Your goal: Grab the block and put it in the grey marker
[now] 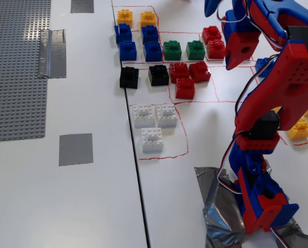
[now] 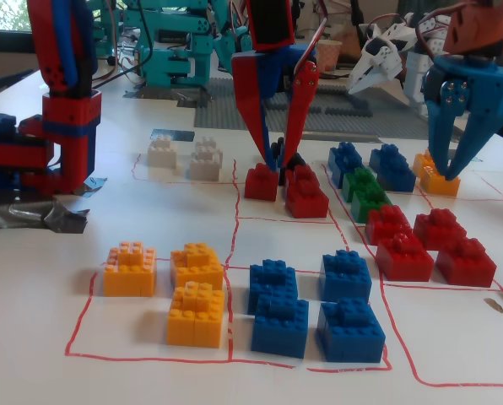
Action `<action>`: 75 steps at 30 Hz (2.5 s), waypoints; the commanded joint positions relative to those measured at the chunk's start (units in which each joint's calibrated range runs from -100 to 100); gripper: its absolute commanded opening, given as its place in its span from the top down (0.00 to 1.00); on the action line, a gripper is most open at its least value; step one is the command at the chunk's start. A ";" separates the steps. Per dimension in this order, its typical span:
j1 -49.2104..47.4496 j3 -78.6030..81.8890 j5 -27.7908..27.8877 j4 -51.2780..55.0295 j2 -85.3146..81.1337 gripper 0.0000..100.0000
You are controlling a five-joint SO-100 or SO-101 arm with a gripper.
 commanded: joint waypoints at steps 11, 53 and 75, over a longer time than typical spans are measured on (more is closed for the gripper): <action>2.67 1.36 0.93 -2.21 -3.49 1.00; -28.74 12.35 -1.32 13.78 -22.79 1.00; -42.18 21.80 -14.46 8.66 -23.13 0.67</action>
